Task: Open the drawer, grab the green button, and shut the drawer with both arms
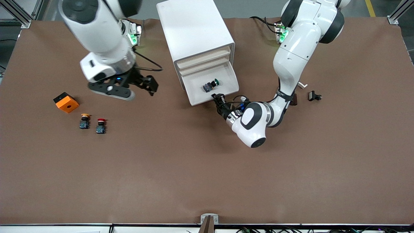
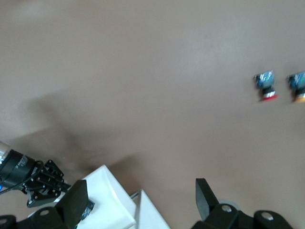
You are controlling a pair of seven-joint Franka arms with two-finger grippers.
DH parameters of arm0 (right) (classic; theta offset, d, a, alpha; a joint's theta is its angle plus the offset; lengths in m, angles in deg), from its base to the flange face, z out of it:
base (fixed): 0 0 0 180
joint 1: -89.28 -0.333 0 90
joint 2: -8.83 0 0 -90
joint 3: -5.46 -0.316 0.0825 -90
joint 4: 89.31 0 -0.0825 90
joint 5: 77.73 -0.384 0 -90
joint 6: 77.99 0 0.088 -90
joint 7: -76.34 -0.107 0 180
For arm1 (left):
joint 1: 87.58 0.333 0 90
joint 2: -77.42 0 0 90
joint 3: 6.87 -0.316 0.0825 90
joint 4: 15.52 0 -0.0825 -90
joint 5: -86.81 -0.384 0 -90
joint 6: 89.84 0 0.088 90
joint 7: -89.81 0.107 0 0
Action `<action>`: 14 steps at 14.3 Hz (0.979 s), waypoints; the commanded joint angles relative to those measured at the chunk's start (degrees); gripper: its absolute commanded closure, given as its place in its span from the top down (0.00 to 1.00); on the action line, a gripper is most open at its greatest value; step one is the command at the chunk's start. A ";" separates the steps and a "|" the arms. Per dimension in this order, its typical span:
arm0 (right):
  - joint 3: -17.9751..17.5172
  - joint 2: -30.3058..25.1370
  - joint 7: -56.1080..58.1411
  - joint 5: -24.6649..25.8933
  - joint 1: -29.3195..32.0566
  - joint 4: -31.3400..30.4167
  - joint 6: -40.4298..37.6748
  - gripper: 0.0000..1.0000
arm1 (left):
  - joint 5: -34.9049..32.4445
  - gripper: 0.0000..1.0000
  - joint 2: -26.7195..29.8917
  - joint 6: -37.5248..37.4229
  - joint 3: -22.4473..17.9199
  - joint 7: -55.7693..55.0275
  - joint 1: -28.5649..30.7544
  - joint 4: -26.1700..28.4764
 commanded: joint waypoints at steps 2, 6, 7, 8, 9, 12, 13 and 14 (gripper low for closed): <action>0.63 4.36 -14.85 -0.11 -5.78 0.60 3.87 1.00 | 0.36 0.14 -0.25 2.57 -1.14 3.69 0.68 -1.04; 0.63 9.02 -20.59 -4.40 -9.12 0.60 9.84 1.00 | 0.27 1.00 0.45 2.22 -1.14 5.87 1.29 -1.04; 0.63 10.16 -20.77 -5.99 -9.74 0.60 11.34 1.00 | 0.18 1.00 0.72 2.13 -1.05 6.75 1.82 -1.13; 0.63 11.65 -22.86 -7.13 -9.92 0.60 12.48 1.00 | -0.34 1.00 1.50 2.13 -1.22 7.81 2.26 -1.13; 0.63 13.06 -25.58 -7.15 -10.09 0.60 13.45 1.00 | -0.52 1.00 2.55 2.04 -2.36 9.47 2.87 -1.13; 0.63 15.26 -27.62 -7.06 -12.55 0.60 15.13 1.00 | -5.85 1.00 6.07 1.78 -5.88 14.82 3.84 -1.91; 0.63 16.05 -28.32 -7.23 -12.73 0.60 15.22 1.00 | -10.49 1.00 7.30 1.78 -6.67 17.11 3.84 -3.22; 0.63 16.67 -29.11 -7.32 -12.91 0.51 15.22 1.00 | -15.24 1.00 8.01 1.78 -6.59 19.40 3.67 -3.58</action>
